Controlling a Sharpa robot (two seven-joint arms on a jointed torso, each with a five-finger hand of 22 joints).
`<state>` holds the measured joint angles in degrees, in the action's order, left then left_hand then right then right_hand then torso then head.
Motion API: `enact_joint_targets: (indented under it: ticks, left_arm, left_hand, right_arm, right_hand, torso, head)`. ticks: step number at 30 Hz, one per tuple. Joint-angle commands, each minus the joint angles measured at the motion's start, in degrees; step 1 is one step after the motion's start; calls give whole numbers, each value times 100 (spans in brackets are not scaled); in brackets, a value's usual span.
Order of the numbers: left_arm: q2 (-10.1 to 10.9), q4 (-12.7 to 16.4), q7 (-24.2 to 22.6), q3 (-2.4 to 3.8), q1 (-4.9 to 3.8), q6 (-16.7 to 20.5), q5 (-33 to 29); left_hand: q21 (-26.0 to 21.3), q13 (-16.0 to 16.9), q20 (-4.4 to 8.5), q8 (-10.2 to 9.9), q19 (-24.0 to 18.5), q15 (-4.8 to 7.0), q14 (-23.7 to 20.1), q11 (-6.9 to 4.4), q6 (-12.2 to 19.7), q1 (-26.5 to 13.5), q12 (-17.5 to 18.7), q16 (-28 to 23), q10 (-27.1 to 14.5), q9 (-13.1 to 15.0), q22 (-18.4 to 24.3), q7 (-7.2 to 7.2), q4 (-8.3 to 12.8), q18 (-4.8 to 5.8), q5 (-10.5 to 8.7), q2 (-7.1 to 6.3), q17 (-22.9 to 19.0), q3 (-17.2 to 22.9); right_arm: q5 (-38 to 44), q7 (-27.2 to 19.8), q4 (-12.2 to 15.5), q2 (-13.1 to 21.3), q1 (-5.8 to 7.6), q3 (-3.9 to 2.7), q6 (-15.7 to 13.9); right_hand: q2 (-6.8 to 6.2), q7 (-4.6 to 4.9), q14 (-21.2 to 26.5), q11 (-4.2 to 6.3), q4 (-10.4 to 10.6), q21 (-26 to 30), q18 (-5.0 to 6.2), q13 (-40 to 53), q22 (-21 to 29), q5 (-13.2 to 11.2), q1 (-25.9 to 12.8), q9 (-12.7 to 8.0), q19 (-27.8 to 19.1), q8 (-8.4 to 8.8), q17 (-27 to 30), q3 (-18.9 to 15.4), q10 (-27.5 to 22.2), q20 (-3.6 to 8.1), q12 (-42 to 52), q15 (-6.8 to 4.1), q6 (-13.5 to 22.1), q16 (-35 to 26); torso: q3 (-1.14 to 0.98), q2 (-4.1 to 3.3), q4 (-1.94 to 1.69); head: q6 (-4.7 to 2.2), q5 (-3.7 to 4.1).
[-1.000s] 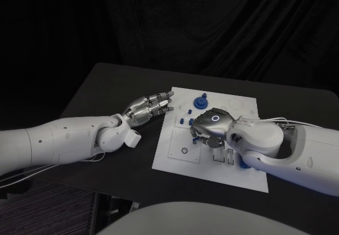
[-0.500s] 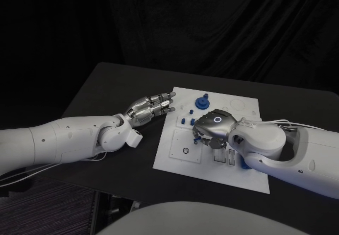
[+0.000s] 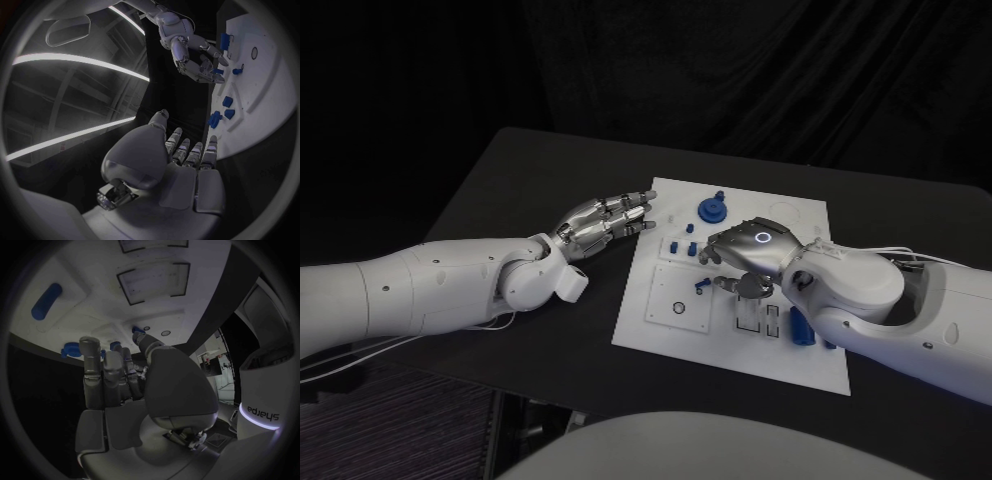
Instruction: Assemble the parts on the task board
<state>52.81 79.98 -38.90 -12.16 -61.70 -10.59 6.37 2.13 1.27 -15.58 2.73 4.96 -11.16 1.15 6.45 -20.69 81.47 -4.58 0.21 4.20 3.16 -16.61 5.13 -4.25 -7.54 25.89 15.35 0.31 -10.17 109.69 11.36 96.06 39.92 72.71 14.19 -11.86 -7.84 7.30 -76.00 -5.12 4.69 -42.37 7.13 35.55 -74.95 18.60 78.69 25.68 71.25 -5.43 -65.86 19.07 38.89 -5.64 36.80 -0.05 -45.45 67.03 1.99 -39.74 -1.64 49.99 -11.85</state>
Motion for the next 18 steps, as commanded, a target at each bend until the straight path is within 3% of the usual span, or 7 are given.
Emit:
enact_joint_targets:
  ticks: [1,5,18]
  left_arm:
    - [-3,16,-445,5,11,-53,-34]
    - [-7,17,-435,5,15,-55,-34]
    - [16,32,-400,5,27,-54,-34]
  left_hand:
    - [40,8,-30,32,-4,-16,0,-45,-5,0,-42,29,-11,6,4,36,40,-111,36,42,8,15]
    - [40,8,-30,32,-4,-16,0,-45,-5,0,-42,29,-11,6,4,36,40,-111,36,42,8,15]
    - [41,7,-33,33,-3,-16,-1,-45,-8,4,-42,29,-11,7,7,45,55,-114,43,41,8,23]
  right_arm:
    - [-631,-143,-41,47,-25,-4,-654]
    - [-999,-229,-113,103,-60,-4,-778]
    - [-1635,-470,-355,99,-325,-5,-938]
  right_hand:
    - [16,108,7,-50,54,-75,68,-87,-451,-18,-24,-72,41,53,-40,6,-63,-52,-87,38,8,69]
    - [10,151,-39,-84,80,-191,57,-256,-479,-131,5,-147,111,74,-90,10,-101,-79,-248,62,-34,151]
    - [33,107,-176,-54,250,-534,10,-681,-551,-512,1,-234,307,-52,-191,-104,273,-97,-445,62,-420,335]
  torso:
    - [0,0,-1]
    - [-4,1,3]
    - [1,0,0]
  head:
    - [1,29]
    - [1,45]
    - [1,64]
